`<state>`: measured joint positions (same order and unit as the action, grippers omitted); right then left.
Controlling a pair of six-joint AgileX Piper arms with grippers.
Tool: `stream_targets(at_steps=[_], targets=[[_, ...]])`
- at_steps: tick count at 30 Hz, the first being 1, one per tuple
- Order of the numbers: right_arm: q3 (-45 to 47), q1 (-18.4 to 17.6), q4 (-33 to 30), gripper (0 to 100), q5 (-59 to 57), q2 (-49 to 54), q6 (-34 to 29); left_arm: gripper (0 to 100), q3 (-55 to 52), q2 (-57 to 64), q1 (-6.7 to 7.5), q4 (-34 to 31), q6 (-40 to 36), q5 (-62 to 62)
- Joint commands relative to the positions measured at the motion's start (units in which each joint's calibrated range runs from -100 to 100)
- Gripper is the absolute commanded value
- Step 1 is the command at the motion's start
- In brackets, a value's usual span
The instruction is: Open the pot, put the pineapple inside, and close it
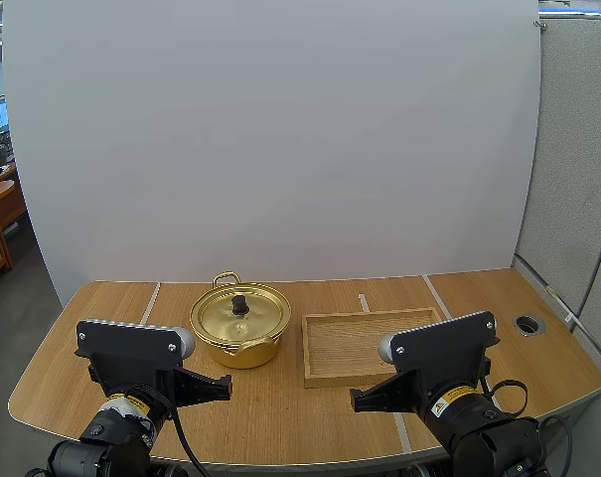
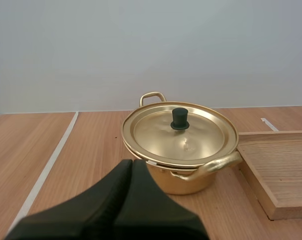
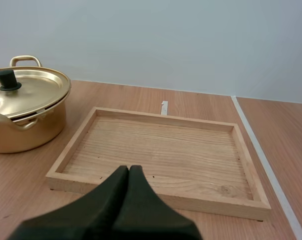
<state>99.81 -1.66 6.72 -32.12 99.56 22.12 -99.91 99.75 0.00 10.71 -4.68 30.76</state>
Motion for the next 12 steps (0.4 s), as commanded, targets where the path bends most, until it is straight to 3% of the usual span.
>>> stream_targets(at_steps=[1,12], targets=[[0.19,0.23,0.26,0,0.4,0.44,0.22,0,-0.09,0.25,-0.03,1.02,-0.41,-1.4],[0.19,0.23,0.26,0,0.4,0.44,0.22,0,-0.09,0.25,-0.03,1.02,-0.41,-2.28]])
